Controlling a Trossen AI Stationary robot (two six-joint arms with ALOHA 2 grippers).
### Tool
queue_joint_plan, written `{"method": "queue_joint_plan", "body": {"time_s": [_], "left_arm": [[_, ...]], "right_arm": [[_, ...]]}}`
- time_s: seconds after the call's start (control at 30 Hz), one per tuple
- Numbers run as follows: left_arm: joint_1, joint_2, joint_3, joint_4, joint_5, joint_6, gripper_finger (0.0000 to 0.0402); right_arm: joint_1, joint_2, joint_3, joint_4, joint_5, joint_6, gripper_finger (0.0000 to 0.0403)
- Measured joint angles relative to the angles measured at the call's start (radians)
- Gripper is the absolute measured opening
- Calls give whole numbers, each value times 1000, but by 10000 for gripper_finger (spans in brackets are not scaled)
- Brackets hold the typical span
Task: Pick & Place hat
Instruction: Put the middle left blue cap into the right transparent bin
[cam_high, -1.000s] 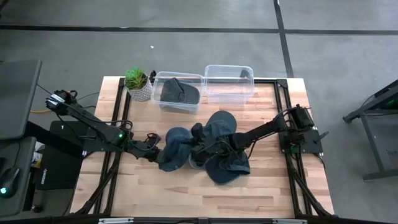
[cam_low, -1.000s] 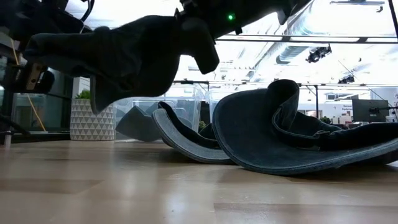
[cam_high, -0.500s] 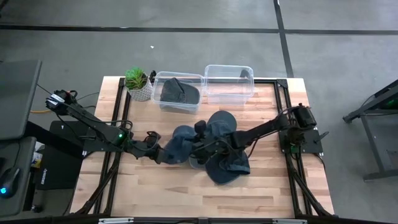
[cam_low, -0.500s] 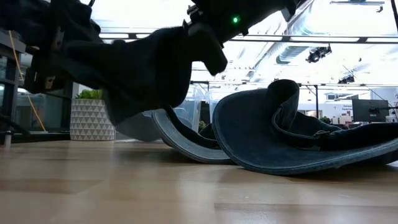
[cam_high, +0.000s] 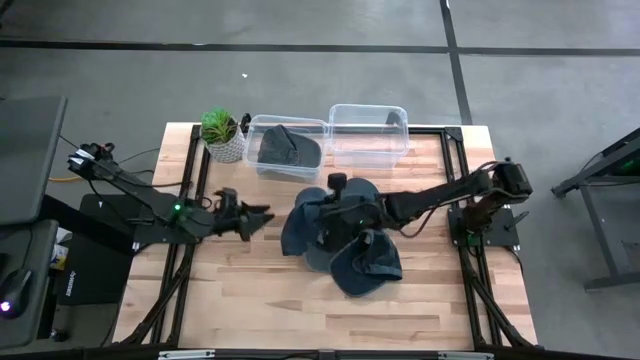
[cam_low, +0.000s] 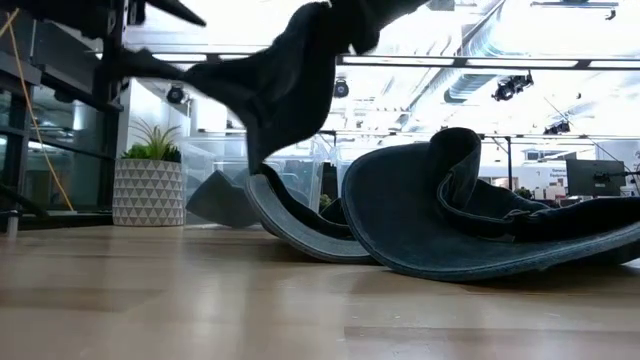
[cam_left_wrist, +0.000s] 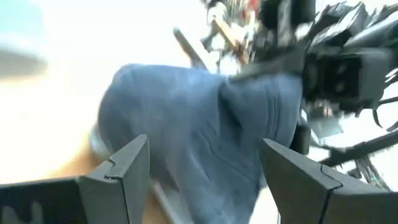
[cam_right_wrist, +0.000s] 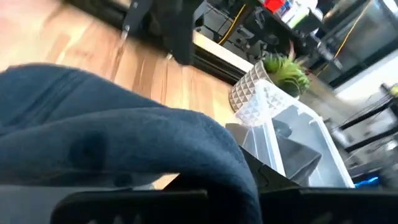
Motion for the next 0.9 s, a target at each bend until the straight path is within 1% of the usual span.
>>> {"method": "queue_joint_plan", "body": {"time_s": [0.1,0.23,0.4,0.57,0.73,0.87,0.9], "left_arm": [[0,-58,0,-1,-77,83,248],[0,-90,0,-1,-164,149,248],[0,-97,0,1,-218,171,248],[0,-97,0,7,-260,168,248],[0,-96,0,11,-359,170,248],[6,-96,0,11,-429,175,248],[16,-95,0,11,-434,178,248]], "right_arm": [[-37,-59,0,-14,-46,103,5],[-106,-136,0,-15,-124,277,5],[-219,-222,0,-5,-277,509,5],[-348,-271,0,-3,-437,731,5],[-469,-281,0,-3,-554,849,5],[-562,-281,-24,40,-576,908,5],[-585,-281,-38,67,-579,936,5]]}}
